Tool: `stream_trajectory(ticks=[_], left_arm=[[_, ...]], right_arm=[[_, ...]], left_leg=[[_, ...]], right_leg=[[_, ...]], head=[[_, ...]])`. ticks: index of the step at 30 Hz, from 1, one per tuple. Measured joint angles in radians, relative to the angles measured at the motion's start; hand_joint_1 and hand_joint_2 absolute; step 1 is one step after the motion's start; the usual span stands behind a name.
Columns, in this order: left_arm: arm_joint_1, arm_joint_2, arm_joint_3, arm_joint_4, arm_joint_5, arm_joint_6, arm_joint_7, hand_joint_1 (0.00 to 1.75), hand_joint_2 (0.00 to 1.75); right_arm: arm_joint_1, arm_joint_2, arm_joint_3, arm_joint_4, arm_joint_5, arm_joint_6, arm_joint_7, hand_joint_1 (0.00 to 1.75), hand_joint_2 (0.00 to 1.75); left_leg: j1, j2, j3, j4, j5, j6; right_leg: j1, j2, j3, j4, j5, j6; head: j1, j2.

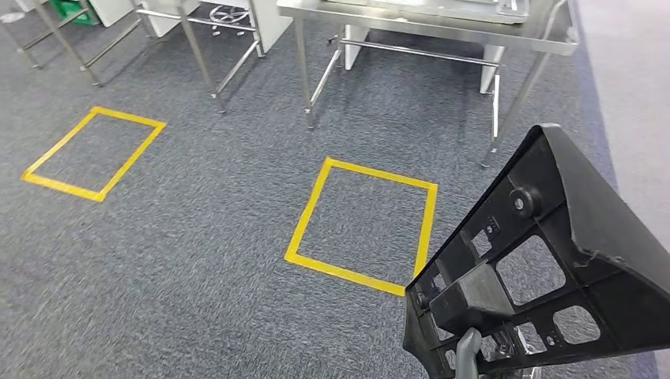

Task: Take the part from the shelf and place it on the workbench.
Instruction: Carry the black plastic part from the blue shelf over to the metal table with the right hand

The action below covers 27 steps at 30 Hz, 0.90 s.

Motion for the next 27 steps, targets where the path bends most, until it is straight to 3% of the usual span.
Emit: stream_trajectory(ticks=[1, 3, 5, 7, 9, 11, 13, 15, 16, 17, 18, 20, 21, 25, 27], left_arm=[[0.001, 0.000, 0.000, 0.000, 0.000, -0.001, 0.000, 0.00, 0.00], [0.001, 0.000, 0.000, 0.000, -0.001, -0.004, 0.000, 0.00, 0.00], [0.001, 0.002, 0.000, 0.000, 0.000, -0.006, 0.000, 0.00, 0.00], [-0.001, 0.003, 0.000, 0.000, 0.000, -0.008, 0.000, 0.00, 0.00], [-0.004, 0.002, 0.000, 0.000, 0.000, -0.014, 0.001, 0.00, 0.00], [-0.004, 0.001, 0.000, 0.000, 0.002, -0.021, 0.000, 0.00, 0.00], [-0.001, 0.001, 0.000, 0.000, 0.004, -0.026, 0.001, 0.00, 0.00], [0.003, 0.001, 0.000, 0.000, 0.002, -0.027, 0.004, 0.00, 0.00], [0.004, 0.001, 0.000, 0.000, 0.001, -0.028, 0.005, 0.00, 0.00], [0.005, 0.000, 0.000, 0.000, 0.000, -0.029, 0.006, 0.00, 0.00], [0.004, 0.000, 0.000, 0.000, 0.000, -0.030, 0.006, 0.00, 0.00], [0.003, -0.001, 0.000, 0.000, -0.002, -0.032, 0.007, 0.00, 0.00], [0.002, -0.001, 0.000, 0.000, -0.002, -0.033, 0.007, 0.00, 0.00], [-0.002, 0.000, 0.000, 0.000, -0.004, -0.034, 0.009, 0.00, 0.00], [-0.003, 0.000, 0.000, 0.000, -0.005, -0.034, 0.009, 0.00, 0.00]], right_arm=[[0.000, 0.000, 0.000, 0.000, 0.000, 0.002, 0.000, 1.75, 1.75], [0.000, 0.000, 0.000, 0.000, 0.000, 0.006, 0.001, 1.75, 1.75], [0.000, 0.001, 0.000, 0.000, 0.000, 0.009, 0.002, 1.75, 1.75], [0.000, 0.003, -0.001, 0.000, 0.001, 0.011, 0.002, 1.75, 1.75], [0.001, 0.005, -0.002, 0.000, 0.006, 0.006, 0.003, 1.75, 1.75], [0.000, 0.005, -0.004, 0.000, 0.019, -0.007, 0.009, 1.75, 1.75], [-0.002, 0.005, -0.005, 0.001, 0.032, -0.021, 0.018, 1.75, 1.75], [-0.004, 0.005, -0.006, 0.004, 0.038, -0.029, 0.022, 1.75, 1.75], [-0.004, 0.005, -0.006, 0.005, 0.041, -0.033, 0.023, 1.75, 1.75], [-0.004, 0.005, -0.007, 0.007, 0.043, -0.036, 0.023, 1.75, 1.75], [-0.004, 0.005, -0.007, 0.008, 0.046, -0.039, 0.024, 1.75, 1.75], [-0.006, 0.005, -0.006, 0.012, 0.053, -0.044, 0.028, 1.75, 1.75], [-0.007, 0.005, -0.005, 0.013, 0.055, -0.046, 0.030, 1.75, 1.75], [-0.010, 0.004, -0.002, 0.019, 0.059, -0.055, 0.039, 1.75, 1.75], [-0.013, 0.004, 0.002, 0.021, 0.060, -0.061, 0.041, 1.75, 1.75]], left_leg=[[0.000, -0.002, -0.002, -0.004, 0.019, 0.003], [-0.002, -0.022, 0.041, -0.115, 0.097, 0.015], [-0.003, -0.074, 0.089, -0.237, 0.147, 0.030], [-0.006, -0.099, 0.102, -0.279, 0.152, 0.039], [-0.007, -0.077, 0.107, -0.291, 0.159, 0.043], [-0.002, -0.053, 0.116, -0.309, 0.168, 0.051], [0.000, -0.031, 0.119, -0.316, 0.169, 0.056], [0.000, -0.011, 0.119, -0.316, 0.165, 0.055], [0.000, -0.003, 0.121, -0.316, 0.162, 0.053], [0.001, 0.002, 0.125, -0.315, 0.160, 0.050], [0.002, 0.006, 0.131, -0.315, 0.156, 0.046], [0.000, 0.011, 0.138, -0.311, 0.145, 0.035], [-0.002, 0.012, 0.140, -0.310, 0.140, 0.029], [0.001, 0.011, 0.146, -0.300, 0.125, 0.007], [0.004, 0.004, 0.109, -0.219, 0.085, 0.000]], right_leg=[[0.002, 0.016, 0.001, 0.001, 0.000, 0.000], [0.005, 0.046, 0.004, 0.002, 0.000, 0.000], [0.005, 0.071, 0.003, 0.004, 0.001, 0.005], [-0.001, 0.094, -0.005, 0.005, 0.004, 0.018], [-0.005, 0.106, -0.012, 0.005, 0.007, 0.033], [0.000, 0.055, -0.032, 0.045, -0.020, 0.042], [0.001, -0.012, -0.086, 0.157, -0.085, 0.049], [-0.006, -0.031, -0.138, 0.264, -0.127, 0.058], [-0.010, -0.035, -0.142, 0.275, -0.121, 0.061], [-0.013, -0.037, -0.123, 0.244, -0.096, 0.064], [-0.016, -0.040, -0.086, 0.179, -0.060, 0.065], [-0.017, -0.048, -0.012, 0.047, -0.015, 0.061], [-0.015, -0.050, 0.008, 0.011, -0.010, 0.055], [-0.011, -0.046, 0.020, -0.004, -0.021, 0.024], [-0.013, -0.045, 0.029, -0.008, -0.025, 0.011]], head=[[0.000, 0.000], [0.000, 0.000], [0.000, 0.000], [0.000, 0.000], [-0.002, 0.000], [0.003, 0.000], [0.007, 0.000], [0.008, 0.000], [0.008, 0.000], [0.008, 0.000], [0.008, 0.000], [0.008, 0.000], [0.007, 0.000], [0.005, 0.000], [0.002, 0.000]])
